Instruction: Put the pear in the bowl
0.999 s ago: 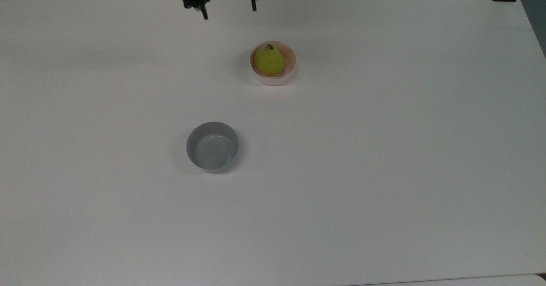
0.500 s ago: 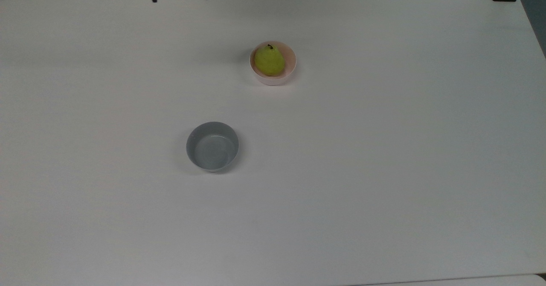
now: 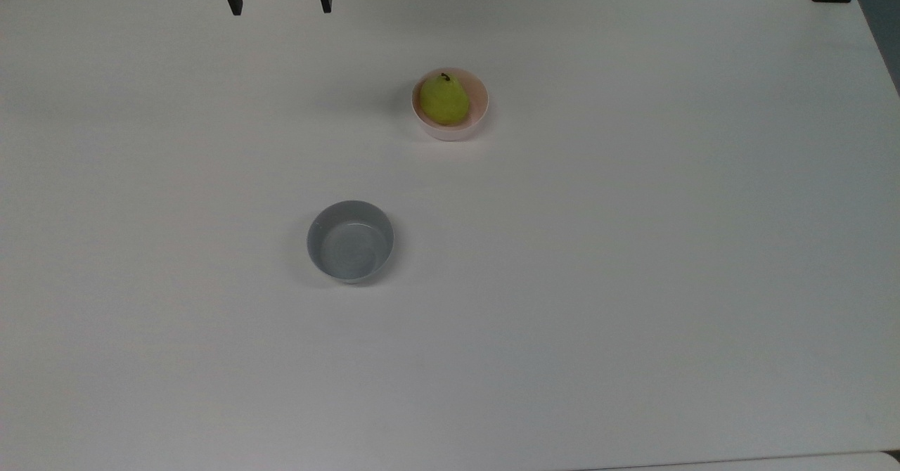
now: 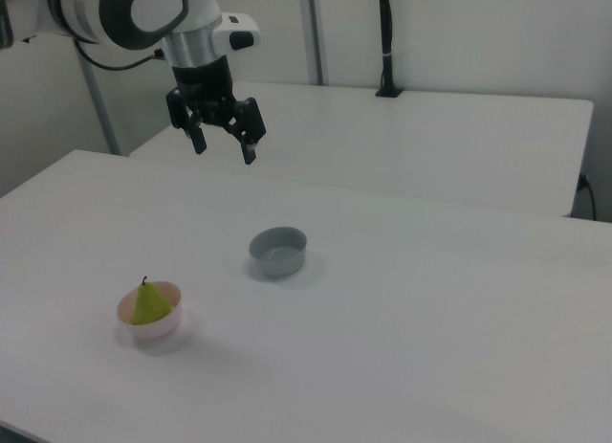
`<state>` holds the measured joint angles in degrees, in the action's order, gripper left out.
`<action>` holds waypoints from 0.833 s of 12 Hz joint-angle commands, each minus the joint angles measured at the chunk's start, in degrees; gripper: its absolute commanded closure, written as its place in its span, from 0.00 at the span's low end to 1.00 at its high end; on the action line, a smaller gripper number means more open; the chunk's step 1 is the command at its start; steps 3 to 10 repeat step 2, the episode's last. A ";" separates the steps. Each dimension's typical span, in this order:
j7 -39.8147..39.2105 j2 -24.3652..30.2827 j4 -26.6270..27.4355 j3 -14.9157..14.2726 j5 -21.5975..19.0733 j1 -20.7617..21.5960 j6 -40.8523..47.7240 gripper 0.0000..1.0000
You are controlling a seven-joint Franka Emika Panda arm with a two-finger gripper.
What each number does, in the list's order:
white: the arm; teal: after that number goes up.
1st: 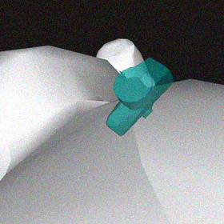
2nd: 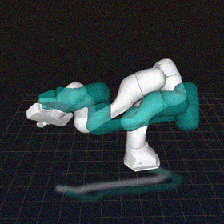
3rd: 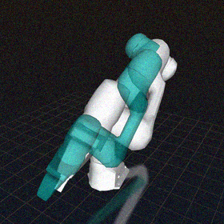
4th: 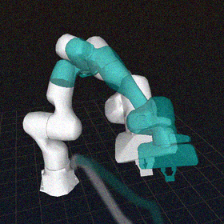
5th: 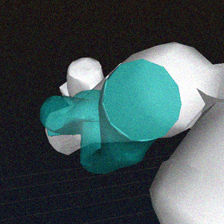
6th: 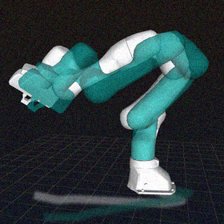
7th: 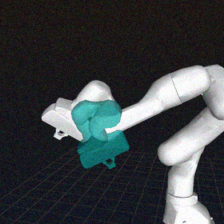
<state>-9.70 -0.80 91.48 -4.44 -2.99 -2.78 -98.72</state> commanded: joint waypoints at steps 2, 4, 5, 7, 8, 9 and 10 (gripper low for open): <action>0.12 0.54 1.16 0.40 0.00 0.32 -1.12 0.00; 0.12 0.54 1.16 0.40 0.00 0.32 -1.12 0.00; 0.12 0.54 1.16 0.40 0.00 0.32 -1.12 0.00; 0.12 0.54 1.16 0.40 0.00 0.32 -1.12 0.00; 0.12 0.54 1.16 0.40 0.00 0.32 -1.12 0.00; 0.12 0.54 1.16 0.40 0.00 0.32 -1.12 0.00; 0.12 0.54 1.16 0.40 0.00 0.32 -1.12 0.00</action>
